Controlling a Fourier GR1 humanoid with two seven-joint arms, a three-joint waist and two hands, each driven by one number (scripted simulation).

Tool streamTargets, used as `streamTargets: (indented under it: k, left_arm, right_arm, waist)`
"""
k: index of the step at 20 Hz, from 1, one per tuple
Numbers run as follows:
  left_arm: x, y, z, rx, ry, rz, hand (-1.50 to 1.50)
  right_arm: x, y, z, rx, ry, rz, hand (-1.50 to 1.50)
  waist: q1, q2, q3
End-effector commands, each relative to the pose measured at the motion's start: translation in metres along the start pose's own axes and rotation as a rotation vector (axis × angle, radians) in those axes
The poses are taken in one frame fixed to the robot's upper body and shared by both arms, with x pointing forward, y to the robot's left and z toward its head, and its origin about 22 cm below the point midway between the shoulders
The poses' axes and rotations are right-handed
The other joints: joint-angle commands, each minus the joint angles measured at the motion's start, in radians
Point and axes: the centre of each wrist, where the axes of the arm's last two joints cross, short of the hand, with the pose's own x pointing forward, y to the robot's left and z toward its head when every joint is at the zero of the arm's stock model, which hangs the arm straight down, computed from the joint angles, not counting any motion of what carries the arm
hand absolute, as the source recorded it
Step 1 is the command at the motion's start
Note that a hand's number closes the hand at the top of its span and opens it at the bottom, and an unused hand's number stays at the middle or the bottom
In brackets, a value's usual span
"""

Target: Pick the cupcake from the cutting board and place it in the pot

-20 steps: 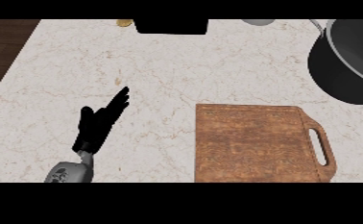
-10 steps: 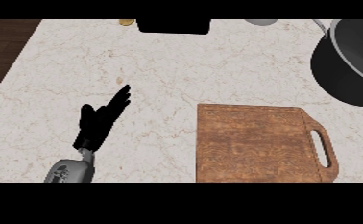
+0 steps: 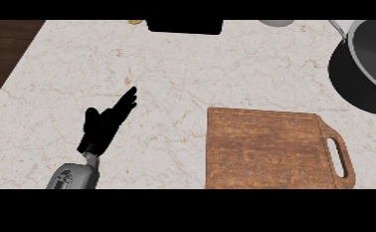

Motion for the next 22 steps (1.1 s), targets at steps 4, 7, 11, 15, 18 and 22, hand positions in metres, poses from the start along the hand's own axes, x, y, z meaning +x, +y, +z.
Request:
streamTargets:
  k: [4, 7, 11, 15, 18, 22]
  left_arm:
    - [-0.001, -0.011, -0.004, -0.007, 0.008, 0.005, 0.0]
    - [-0.012, 0.001, 0.001, 0.007, 0.009, 0.01, 0.0]
    - [-0.004, 0.0, 0.003, 0.015, 0.007, 0.018, 0.0]
    - [-0.009, -0.004, 0.005, 0.024, 0.031, 0.024, 0.0]
    - [-0.008, 0.016, 0.012, 0.033, 0.017, 0.015, 0.0]
    - [-0.004, 0.002, 0.006, 0.033, 0.028, 0.017, 0.0]
  right_arm:
    - [0.03, 0.024, -0.013, 0.292, 0.197, 0.048, -1.5]
    - [0.036, 0.054, -0.012, 0.286, 0.141, -0.008, -1.5]
    - [0.071, 0.031, -0.024, 0.086, -0.005, -0.349, -1.5]
    - [0.054, -0.001, -0.022, -0.132, -0.082, -0.665, -1.5]
    - [0.043, -0.016, -0.02, -0.259, -0.048, -0.838, -1.5]
    - [0.018, -0.01, -0.012, -0.423, 0.043, -0.952, -1.5]
  waist:
    - [0.003, 0.004, 0.001]
    - [-0.011, 0.003, 0.002]
    - [-0.014, -0.001, 0.003]
    - [-0.037, -0.007, 0.005]
    - [-0.031, -0.006, 0.004]
    - [-0.031, -0.001, 0.004]
